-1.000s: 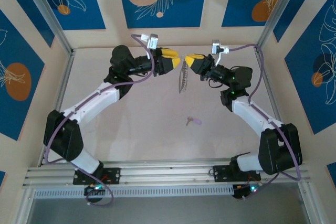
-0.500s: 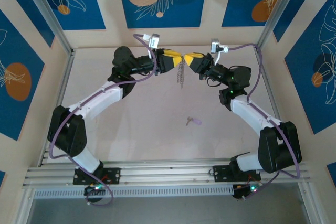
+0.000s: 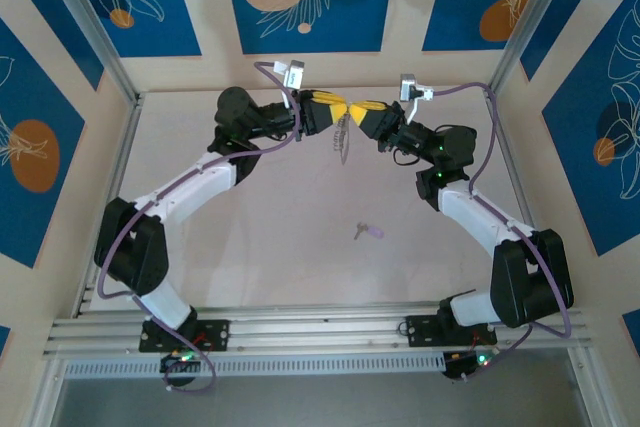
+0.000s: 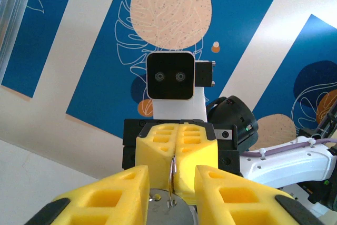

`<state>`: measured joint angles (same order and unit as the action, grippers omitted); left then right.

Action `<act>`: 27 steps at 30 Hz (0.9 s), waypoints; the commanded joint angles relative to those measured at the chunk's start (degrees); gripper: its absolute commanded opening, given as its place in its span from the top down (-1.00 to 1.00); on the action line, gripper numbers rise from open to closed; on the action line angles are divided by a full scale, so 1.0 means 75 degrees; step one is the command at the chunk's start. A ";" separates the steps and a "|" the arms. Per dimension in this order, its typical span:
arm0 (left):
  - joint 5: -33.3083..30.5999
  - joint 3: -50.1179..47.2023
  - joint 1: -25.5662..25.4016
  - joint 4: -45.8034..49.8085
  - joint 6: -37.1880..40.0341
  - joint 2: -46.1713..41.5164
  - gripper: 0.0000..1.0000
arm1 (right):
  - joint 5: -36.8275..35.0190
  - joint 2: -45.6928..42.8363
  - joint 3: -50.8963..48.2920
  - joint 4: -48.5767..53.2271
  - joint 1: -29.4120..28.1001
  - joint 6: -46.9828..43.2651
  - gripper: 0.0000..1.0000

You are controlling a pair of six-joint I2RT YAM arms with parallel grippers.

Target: Put the keys on the keyring

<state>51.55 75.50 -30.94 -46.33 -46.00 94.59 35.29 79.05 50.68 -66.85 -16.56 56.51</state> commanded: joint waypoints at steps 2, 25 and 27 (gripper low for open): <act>0.0217 0.0198 -0.0036 -0.0380 -0.0064 0.0091 0.45 | -0.0237 0.0002 0.0240 -0.0387 -0.0051 0.0032 1.00; 0.0077 -0.0129 -0.0099 -0.1075 -0.0441 0.0214 0.56 | -0.0430 -0.0064 0.0239 -0.0356 -0.0042 -0.0053 1.00; 0.0064 -0.0159 -0.0101 -0.1144 -0.0459 0.0222 0.56 | -0.0459 -0.0072 0.0216 -0.0356 -0.0048 -0.0070 1.00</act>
<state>51.83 74.87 -31.31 -51.51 -48.80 95.85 34.17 79.05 50.68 -66.89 -16.56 56.58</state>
